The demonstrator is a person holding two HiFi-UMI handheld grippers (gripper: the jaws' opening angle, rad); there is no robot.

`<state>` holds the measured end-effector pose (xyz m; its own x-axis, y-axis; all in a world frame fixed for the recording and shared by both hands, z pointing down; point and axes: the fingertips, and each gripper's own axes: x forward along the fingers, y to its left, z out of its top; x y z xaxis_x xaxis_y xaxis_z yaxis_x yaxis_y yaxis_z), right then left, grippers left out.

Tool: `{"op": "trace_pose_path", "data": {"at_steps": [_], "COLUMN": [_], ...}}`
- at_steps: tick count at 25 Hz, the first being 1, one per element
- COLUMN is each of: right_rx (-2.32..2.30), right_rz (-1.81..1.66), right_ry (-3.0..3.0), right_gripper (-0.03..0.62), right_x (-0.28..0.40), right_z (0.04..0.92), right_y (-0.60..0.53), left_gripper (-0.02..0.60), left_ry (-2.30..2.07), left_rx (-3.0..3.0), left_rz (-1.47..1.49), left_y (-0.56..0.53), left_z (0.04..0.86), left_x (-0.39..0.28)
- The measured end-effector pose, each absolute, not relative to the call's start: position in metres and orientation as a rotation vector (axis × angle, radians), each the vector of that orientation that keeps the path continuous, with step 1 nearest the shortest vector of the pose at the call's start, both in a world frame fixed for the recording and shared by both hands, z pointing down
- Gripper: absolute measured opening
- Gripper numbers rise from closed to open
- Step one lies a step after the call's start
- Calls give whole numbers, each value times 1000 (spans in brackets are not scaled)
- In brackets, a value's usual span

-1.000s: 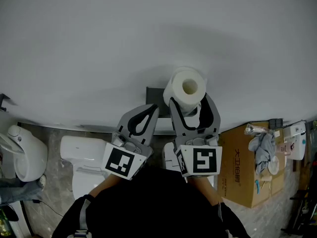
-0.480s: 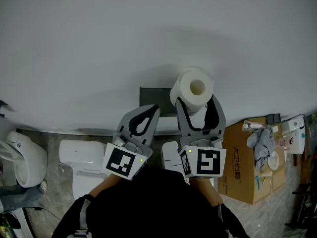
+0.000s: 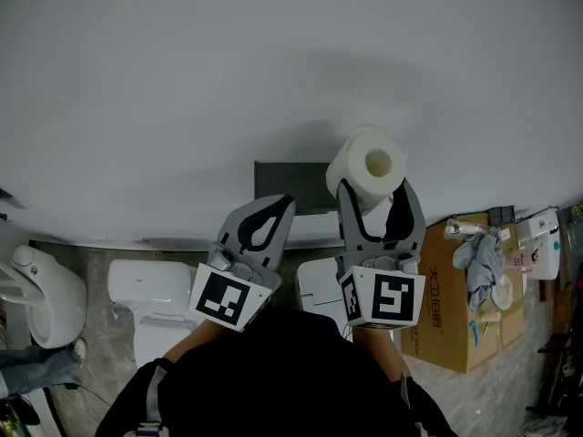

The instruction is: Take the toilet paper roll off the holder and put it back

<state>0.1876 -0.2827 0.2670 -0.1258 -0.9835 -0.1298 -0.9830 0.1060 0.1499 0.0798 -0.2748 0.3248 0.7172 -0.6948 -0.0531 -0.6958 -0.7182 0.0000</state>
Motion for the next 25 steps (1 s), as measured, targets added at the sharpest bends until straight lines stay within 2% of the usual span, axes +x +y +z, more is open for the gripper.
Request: {"op": "trace_pose_path", "data": {"at_steps": [25], "right_rx": [2168], "right_rz": [-243], "right_ry": [-2226], "right_gripper": [336], "right_x": [219], "right_z": [285], "right_y": [-284], "left_gripper": [6], "left_ry": [1179], "left_rx": [-2900], "left_rz": [71], "left_y": [-280], "left_z": [327], "left_x": [76]}}
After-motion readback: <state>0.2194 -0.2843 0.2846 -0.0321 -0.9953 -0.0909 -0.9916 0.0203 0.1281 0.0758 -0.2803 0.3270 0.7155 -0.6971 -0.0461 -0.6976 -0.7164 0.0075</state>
